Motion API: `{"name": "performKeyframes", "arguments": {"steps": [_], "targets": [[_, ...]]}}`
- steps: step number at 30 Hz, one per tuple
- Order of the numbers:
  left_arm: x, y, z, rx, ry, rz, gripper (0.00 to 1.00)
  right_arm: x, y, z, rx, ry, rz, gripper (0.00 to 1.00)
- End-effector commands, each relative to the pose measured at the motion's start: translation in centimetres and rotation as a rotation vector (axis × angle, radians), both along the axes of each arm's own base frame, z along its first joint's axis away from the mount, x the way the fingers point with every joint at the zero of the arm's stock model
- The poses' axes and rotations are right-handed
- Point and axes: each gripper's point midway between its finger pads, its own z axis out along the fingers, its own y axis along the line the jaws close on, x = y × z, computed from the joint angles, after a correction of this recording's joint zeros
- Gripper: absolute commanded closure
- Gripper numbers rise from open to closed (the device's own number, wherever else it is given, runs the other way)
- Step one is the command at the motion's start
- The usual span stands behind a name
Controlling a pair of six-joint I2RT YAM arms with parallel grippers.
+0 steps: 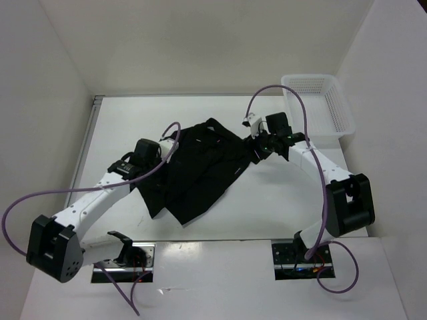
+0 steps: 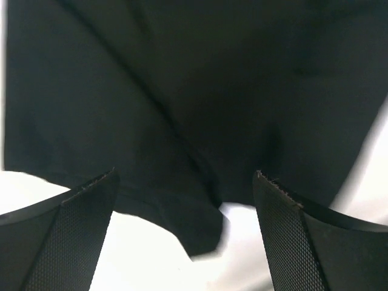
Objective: Fold and stack the shorts
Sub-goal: Flatten the shorts out
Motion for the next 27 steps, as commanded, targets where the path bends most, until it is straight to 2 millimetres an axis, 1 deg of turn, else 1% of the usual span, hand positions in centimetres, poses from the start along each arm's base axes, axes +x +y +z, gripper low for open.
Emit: {"name": "performKeyframes", "arguments": {"steps": [1,2,3,4,5,6,7,8,9,10,11,12,13,14,15,16,17,19,20,21,22,23,24,25,26,27], "targets": [[4.8,3.1,-0.5,0.114,-0.177,0.174,0.03,5.2,0.2,2.3,0.061,-0.15,-0.158,0.36],[5.7,4.5,-0.6,0.129,-0.188,0.227,0.05,5.8,0.1,1.9,0.058,-0.153,-0.181,0.36],[6.4,5.4,-1.6,0.156,-0.175,0.26,0.05,6.4,-0.3,0.7,0.031,-0.144,-0.203,0.32],[7.4,6.3,-1.7,0.167,-0.194,0.302,0.06,7.1,-0.3,0.5,0.03,-0.163,-0.211,0.31],[8.0,8.7,-2.3,0.196,-0.185,0.375,0.06,7.8,-0.3,0.5,0.027,-0.176,-0.22,0.31],[8.7,9.7,-3.2,0.206,-0.167,0.407,0.06,8.2,-0.6,-0.8,0.003,-0.164,-0.238,0.31],[9.2,10.8,-3.4,0.212,-0.158,0.44,0.06,8.9,-0.4,-0.8,0.009,-0.178,-0.238,0.31],[9.3,11.9,-4.5,0.227,-0.122,0.468,0.06,9.6,-0.2,-0.7,0.011,-0.182,-0.238,0.31],[9.5,13.5,-4.8,0.222,-0.104,0.507,0.06,9.9,0.0,-1.8,0.002,-0.161,-0.225,0.3],[9.4,14.0,-5.3,0.228,-0.088,0.519,0.06,10.4,0.2,-2.0,0.001,-0.16,-0.225,0.27],[9.3,13.8,-6.1,0.228,-0.065,0.511,0.06,11.3,0.8,-1.3,0.021,-0.173,-0.212,0.25],[9.2,14.0,-6.5,0.223,-0.053,0.513,0.06,11.6,1.4,-2.4,0.036,-0.141,-0.199,0.23],[9.2,13.8,-6.5,0.214,-0.051,0.505,0.06,12.0,1.7,-2.5,0.042,-0.139,-0.193,0.19],[9.1,13.6,-7.4,0.215,-0.023,0.497,0.04,13.0,2.0,-1.9,0.049,-0.156,-0.193,0.18],[9.0,13.5,-7.9,0.212,-0.008,0.49,0.04,13.3,2.1,-2.2,0.048,-0.152,-0.193,0.18],[8.9,13.5,-8.4,0.216,0.006,0.488,0.04,13.7,2.2,-3.0,0.044,-0.144,-0.193,0.17],[8.9,13.5,-9.2,0.222,0.022,0.486,0.04,14.0,2.3,-3.1,0.036,-0.152,-0.182,0.17],[8.5,13.3,-10.4,0.222,0.058,0.475,0.04,14.1,2.2,-3.9,0.019,-0.138,-0.172,0.17],[8.1,13.4,-11.6,0.219,0.097,0.473,0.05,14.0,2.2,-4.6,0.008,-0.13,-0.164,0.29],[8.0,13.0,-12.1,0.206,0.115,0.46,0.11,13.7,2.1,-4.9,0.002,-0.116,-0.163,0.35],[7.8,12.8,-12.5,0.202,0.129,0.453,0.15,13.4,2.0,-5.1,-0.004,-0.1,-0.163,0.42],[8.6,12.6,-12.2,0.191,0.123,0.448,0.2,13.4,2.1,-5.1,0.002,-0.097,-0.157,0.49],[9.0,12.6,-11.9,0.188,0.113,0.449,0.29,12.8,2.0,-5.7,-0.007,-0.075,-0.157,0.55],[8.9,12.7,-12.1,0.183,0.132,0.451,0.34,12.2,1.8,-5.9,-0.012,-0.062,-0.156,0.55],[9.0,12.6,-12.2,0.177,0.146,0.444,0.4,11.9,1.9,-5.7,-0.007,-0.065,-0.142,0.55],[9.0,12.6,-12.2,0.177,0.146,0.444,0.48,11.1,1.8,-6.3,-0.018,-0.036,-0.125,0.51]]}}
